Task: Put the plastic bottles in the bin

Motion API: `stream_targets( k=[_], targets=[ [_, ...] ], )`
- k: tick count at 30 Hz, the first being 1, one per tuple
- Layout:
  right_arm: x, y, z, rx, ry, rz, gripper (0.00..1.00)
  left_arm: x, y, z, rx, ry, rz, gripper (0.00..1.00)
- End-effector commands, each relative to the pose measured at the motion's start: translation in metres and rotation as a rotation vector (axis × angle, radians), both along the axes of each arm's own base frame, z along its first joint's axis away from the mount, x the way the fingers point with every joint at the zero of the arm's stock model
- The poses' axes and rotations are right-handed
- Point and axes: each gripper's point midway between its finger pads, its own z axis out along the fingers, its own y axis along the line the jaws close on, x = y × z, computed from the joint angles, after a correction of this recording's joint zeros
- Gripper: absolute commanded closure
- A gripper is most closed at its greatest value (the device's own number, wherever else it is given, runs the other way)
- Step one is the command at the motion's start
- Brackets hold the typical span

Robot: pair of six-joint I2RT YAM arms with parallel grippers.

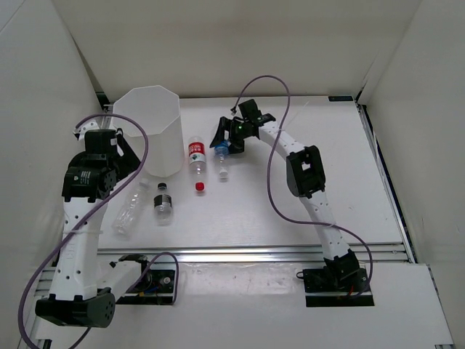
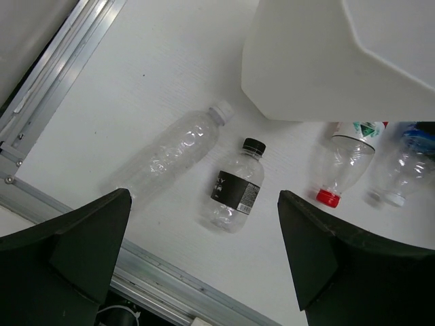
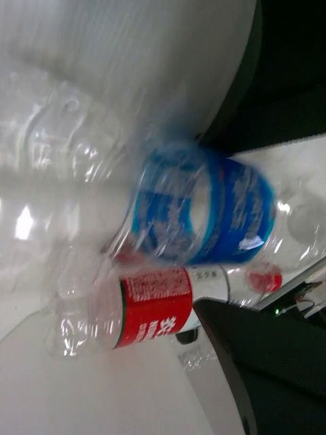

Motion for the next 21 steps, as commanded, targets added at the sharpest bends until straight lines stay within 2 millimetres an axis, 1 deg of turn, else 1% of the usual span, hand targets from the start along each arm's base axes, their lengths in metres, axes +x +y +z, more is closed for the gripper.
stream_targets(
  k=[1, 2, 3, 4, 5, 6, 7, 8, 9, 10, 11, 12, 14, 15, 16, 17, 18, 19, 20, 21],
  targets=[
    [0.0, 0.032, 0.013, 0.07, -0.075, 0.043, 0.18, -0.001, -0.002, 0.015, 0.01, -0.004, -0.034, 0.0],
    [0.001, 0.032, 0.005, 0.06, -0.057, 0.029, 0.28, 0.0, -0.002, 0.021, 0.009, -0.021, -0.034, 0.0],
    [0.002, 0.029, 0.0, 0.042, -0.057, 0.015, 0.39, -0.003, -0.002, 0.018, 0.01, -0.006, -0.034, 0.0],
    [0.006, 0.018, -0.001, 0.017, -0.046, -0.015, 0.48, -0.003, -0.002, 0.022, 0.01, -0.015, -0.034, 0.0],
    [0.007, 0.008, -0.002, -0.012, -0.033, -0.039, 0.63, -0.005, 0.0, 0.021, 0.019, -0.006, -0.024, 0.0],
    [0.015, -0.006, -0.001, -0.029, -0.036, -0.074, 0.66, -0.005, 0.002, 0.021, 0.026, -0.006, -0.016, 0.0],
    [0.02, -0.015, 0.022, -0.029, -0.076, -0.094, 0.68, -0.006, 0.002, 0.026, 0.017, -0.028, -0.008, 0.0],
    [0.021, -0.025, 0.024, -0.049, -0.072, -0.118, 0.73, -0.006, 0.002, 0.026, 0.017, -0.029, -0.008, 0.0],
    [0.03, -0.038, 0.05, -0.05, -0.124, -0.147, 0.76, -0.008, 0.001, 0.029, 0.008, -0.045, 0.0, 0.0],
    [0.038, -0.043, 0.076, -0.032, -0.17, -0.156, 0.78, -0.011, 0.001, 0.032, 0.001, -0.062, 0.005, 0.0],
    [0.041, -0.042, 0.099, -0.007, -0.214, -0.158, 0.79, -0.011, 0.003, 0.032, 0.007, -0.062, 0.012, 0.0],
    [0.043, -0.043, 0.131, 0.015, -0.267, -0.168, 0.79, -0.012, 0.003, 0.037, 0.006, -0.086, 0.012, 0.0],
    [0.045, -0.041, 0.18, 0.077, -0.341, -0.188, 0.79, -0.014, 0.003, 0.04, -0.002, -0.102, 0.018, 0.0],
    [0.043, -0.04, 0.222, 0.14, -0.397, -0.212, 0.8, -0.014, 0.003, 0.044, -0.003, -0.122, 0.018, 0.0],
    [0.042, -0.04, 0.244, 0.178, -0.428, -0.225, 0.8, -0.012, 0.003, 0.049, -0.004, -0.143, 0.018, 0.0],
    [0.037, -0.034, 0.266, 0.221, -0.461, -0.227, 0.8, -0.013, 0.001, 0.051, -0.011, -0.152, 0.011, 0.0],
    [0.03, -0.027, 0.304, 0.289, -0.545, -0.228, 0.8, -0.014, 0.001, 0.055, -0.003, -0.169, 0.004, 0.0],
    [0.025, -0.024, 0.335, 0.332, -0.606, -0.24, 0.8, -0.013, 0.0, 0.055, -0.002, -0.166, -0.011, 0.0],
    [0.01, -0.012, 0.364, 0.38, -0.652, -0.237, 0.79, -0.013, 0.0, 0.055, -0.002, -0.166, -0.011, 0.0],
    [0.004, -0.005, 0.394, 0.442, -0.737, -0.239, 0.76, -0.015, -0.001, 0.052, 0.001, -0.151, -0.024, 0.0]
  ],
)
